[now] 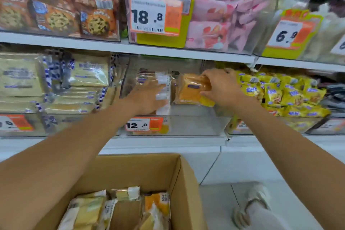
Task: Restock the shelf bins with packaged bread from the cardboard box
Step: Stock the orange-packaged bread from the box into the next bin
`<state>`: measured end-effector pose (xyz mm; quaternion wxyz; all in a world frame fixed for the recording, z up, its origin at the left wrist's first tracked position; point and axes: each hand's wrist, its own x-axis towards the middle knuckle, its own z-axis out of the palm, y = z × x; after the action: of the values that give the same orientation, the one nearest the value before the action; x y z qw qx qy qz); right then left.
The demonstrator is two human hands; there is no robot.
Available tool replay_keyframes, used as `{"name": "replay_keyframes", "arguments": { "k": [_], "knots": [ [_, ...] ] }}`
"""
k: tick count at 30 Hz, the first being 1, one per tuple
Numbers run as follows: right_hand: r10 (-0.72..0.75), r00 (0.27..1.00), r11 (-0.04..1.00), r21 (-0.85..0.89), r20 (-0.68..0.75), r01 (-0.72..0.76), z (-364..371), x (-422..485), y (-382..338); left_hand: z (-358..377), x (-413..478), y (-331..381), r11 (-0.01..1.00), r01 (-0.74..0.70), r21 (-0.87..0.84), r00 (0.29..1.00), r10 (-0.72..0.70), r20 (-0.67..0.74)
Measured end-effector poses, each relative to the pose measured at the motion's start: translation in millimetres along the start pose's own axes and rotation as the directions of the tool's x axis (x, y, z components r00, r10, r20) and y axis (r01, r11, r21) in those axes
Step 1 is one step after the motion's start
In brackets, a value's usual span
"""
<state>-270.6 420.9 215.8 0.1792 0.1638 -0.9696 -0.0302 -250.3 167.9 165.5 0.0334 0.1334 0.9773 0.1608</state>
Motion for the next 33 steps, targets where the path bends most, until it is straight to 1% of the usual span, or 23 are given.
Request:
{"name": "replay_keyframes", "arguments": {
  "k": [1,2,4,5,6,7,10,13,15,17,19,23,26,27,29,31,33],
  "knots": [
    [0.003,0.999,1.000,-0.025,0.054,-0.002,17,9,4,8,7,-5,0.994,0.014,0.107,0.999,-0.018,0.039],
    [0.002,0.992,0.999,-0.039,0.127,0.003,35,18,6,13,10,-8,0.988,0.026,0.150,0.997,-0.037,0.070],
    [-0.037,0.957,0.995,-0.077,0.289,0.062,74,29,3,23,13,-16,0.992,0.043,0.116,0.995,-0.054,0.088],
    [-0.065,0.940,0.989,-0.105,0.336,0.106,91,33,0,25,12,-18,0.995,0.043,0.088,0.995,-0.050,0.081],
    [-0.081,0.937,0.983,-0.127,0.339,0.131,103,38,-2,27,11,-19,0.997,0.034,0.075,0.997,-0.040,0.069],
    [-0.084,0.946,0.983,-0.130,0.313,0.130,110,44,-4,27,10,-19,0.997,0.028,0.072,0.998,-0.032,0.059],
    [-0.082,0.972,0.994,-0.059,0.222,0.097,114,56,-5,27,10,-20,0.998,0.026,0.064,0.998,-0.029,0.047],
    [-0.099,0.977,0.993,-0.045,0.191,0.110,113,50,1,28,8,-19,0.997,0.025,0.076,0.999,-0.028,0.036],
    [-0.074,0.968,0.997,-0.007,0.238,0.078,110,44,7,27,7,-18,0.996,0.030,0.082,0.999,-0.033,0.037],
    [-0.043,0.951,0.990,0.138,0.307,0.000,110,47,8,26,6,-16,0.995,0.035,0.089,0.999,-0.037,0.027],
    [-0.037,0.948,0.972,0.231,0.317,-0.040,115,55,3,26,5,-15,0.996,0.040,0.083,0.999,-0.042,0.022],
    [-0.031,0.937,0.963,0.260,0.347,-0.064,118,63,-3,25,4,-16,0.997,0.038,0.065,0.999,-0.040,0.023],
    [-0.002,0.921,0.966,0.240,0.390,-0.100,102,57,1,25,5,-17,0.999,0.037,0.027,0.999,-0.038,0.011],
    [0.017,0.926,0.968,0.224,0.378,-0.110,94,53,0,24,5,-16,0.999,0.034,-0.002,0.999,-0.034,-0.015],
    [0.039,0.948,0.963,0.240,0.315,-0.120,76,41,-8,21,3,-15,0.995,0.002,-0.099,0.991,-0.015,-0.131],
    [0.053,0.978,0.924,0.361,0.201,-0.125,60,21,-21,20,-4,-14,0.984,-0.039,-0.173,0.962,-0.009,-0.271],
    [0.097,0.994,0.869,0.482,0.057,-0.112,48,-5,-43,19,-20,-10,0.975,-0.052,-0.217,0.920,-0.038,-0.391]
  ]
}}
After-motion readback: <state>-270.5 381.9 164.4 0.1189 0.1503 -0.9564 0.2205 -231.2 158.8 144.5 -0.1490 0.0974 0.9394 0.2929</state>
